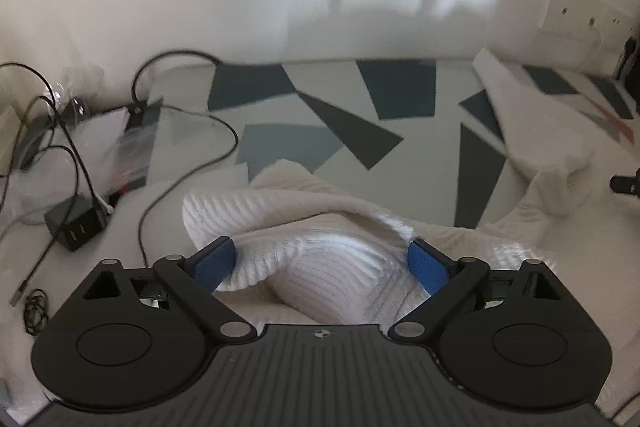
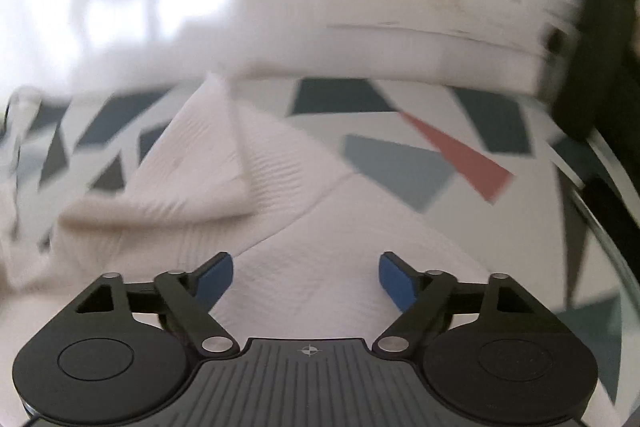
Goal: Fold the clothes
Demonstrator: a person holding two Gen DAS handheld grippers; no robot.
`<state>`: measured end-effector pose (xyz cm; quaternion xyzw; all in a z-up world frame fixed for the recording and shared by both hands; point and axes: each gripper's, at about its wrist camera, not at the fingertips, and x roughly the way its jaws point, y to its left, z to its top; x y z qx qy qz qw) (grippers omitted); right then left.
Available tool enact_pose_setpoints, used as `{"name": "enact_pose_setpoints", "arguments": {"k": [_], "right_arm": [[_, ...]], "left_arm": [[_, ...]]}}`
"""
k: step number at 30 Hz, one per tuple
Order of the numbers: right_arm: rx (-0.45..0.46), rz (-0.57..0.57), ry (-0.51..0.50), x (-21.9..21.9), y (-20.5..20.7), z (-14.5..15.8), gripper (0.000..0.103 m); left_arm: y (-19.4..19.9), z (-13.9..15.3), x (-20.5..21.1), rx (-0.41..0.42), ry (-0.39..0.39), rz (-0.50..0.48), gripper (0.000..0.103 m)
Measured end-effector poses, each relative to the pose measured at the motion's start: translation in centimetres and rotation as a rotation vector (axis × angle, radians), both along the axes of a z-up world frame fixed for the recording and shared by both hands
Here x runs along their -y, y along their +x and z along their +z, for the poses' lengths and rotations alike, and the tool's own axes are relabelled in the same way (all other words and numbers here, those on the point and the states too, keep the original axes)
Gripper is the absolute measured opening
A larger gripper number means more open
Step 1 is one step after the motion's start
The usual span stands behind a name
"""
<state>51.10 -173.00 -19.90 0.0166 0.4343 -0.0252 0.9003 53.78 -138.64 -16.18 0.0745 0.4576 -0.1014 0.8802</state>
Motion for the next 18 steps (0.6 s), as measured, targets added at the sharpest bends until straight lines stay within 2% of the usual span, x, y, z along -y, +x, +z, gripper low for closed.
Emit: {"name": "enact_pose_setpoints", "arguments": {"k": [2, 4, 5, 6, 7, 8, 9, 10, 11, 13, 18], "right_arm": [[-0.01, 0.037, -0.01, -0.5, 0.9, -0.6, 0.09], [-0.008, 0.053, 0.006, -0.5, 1.8, -0.9, 0.09], [-0.004, 0.062, 0.013, -0.5, 2.2, -0.9, 0.087], [0.01, 0.07, 0.015, -0.6, 2.3, -0.8, 0.076], [0.025, 0.079, 0.018, -0.7, 2.4, -0.6, 0.063], [0.04, 0.087, 0.02, -0.8, 2.4, -0.5, 0.054], [0.052, 0.084, 0.023, -0.7, 2.7, -0.5, 0.034], [0.064, 0.078, 0.026, -0.6, 3.1, -0.6, 0.02], [0.071, 0.069, 0.033, -0.3, 3.4, -0.6, 0.017], [0.082, 0.048, 0.045, 0.3, 4.1, -0.6, 0.008], [0.112, -0.098, 0.02, 3.9, 5.1, -0.6, 0.007]], "left_arm": [[0.8, -0.7, 0.1, -0.039, 0.003, 0.018, 0.095], [1.2, -1.3, 0.5, -0.071, 0.046, 0.027, 0.094], [1.3, -1.6, 0.6, -0.073, 0.065, 0.023, 0.086], [1.3, -1.7, 0.7, -0.067, 0.079, 0.015, 0.076], [1.3, -1.7, 0.8, -0.063, 0.095, 0.013, 0.057], [1.2, -1.6, 0.8, -0.059, 0.107, 0.019, 0.045], [1.3, -1.4, 0.5, -0.053, 0.11, 0.03, 0.039], [1.4, -1.0, 0.1, -0.044, 0.103, 0.05, 0.027], [1.5, -0.6, -0.5, -0.031, 0.09, 0.08, 0.021], [1.9, 0.5, -1.9, -0.002, 0.043, 0.15, 0.018], [2.9, 1.8, -2.9, 0.089, 0.008, 0.252, 0.016]]}}
